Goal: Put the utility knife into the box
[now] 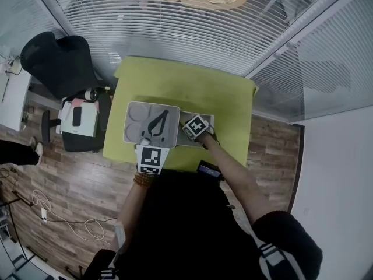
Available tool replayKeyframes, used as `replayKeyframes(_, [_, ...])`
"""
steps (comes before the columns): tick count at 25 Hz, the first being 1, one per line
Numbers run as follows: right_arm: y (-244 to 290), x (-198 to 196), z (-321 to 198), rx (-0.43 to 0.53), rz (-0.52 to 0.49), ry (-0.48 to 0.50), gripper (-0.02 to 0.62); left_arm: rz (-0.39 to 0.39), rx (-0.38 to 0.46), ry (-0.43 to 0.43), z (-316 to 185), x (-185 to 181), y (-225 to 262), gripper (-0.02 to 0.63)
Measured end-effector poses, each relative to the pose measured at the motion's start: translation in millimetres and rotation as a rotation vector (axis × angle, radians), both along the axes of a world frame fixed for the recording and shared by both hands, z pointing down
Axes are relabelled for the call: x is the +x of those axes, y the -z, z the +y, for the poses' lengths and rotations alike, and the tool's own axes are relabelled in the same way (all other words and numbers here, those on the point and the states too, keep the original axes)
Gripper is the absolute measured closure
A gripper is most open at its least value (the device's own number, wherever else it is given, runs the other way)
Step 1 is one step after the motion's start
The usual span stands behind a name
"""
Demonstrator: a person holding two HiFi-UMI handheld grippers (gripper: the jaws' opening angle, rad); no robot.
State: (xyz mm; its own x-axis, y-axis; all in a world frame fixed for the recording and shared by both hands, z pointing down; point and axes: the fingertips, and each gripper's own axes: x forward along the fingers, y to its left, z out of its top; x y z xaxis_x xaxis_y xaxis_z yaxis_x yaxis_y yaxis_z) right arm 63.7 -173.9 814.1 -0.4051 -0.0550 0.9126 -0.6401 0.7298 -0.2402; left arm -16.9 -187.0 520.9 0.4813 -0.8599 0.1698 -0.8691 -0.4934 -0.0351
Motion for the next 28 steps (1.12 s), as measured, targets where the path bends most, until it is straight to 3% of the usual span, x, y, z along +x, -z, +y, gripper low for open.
replayKeyframes(14, [24,-2,-2,0.028,-0.066,-0.006,0.479,0.006,-0.001,-0.018,-4,3,-1,0.595])
replayKeyframes(28, [65,-3,-18,0.127,-0.151,-0.024,0.483,0.003,-0.003,-0.043,-5,12,-1,0.595])
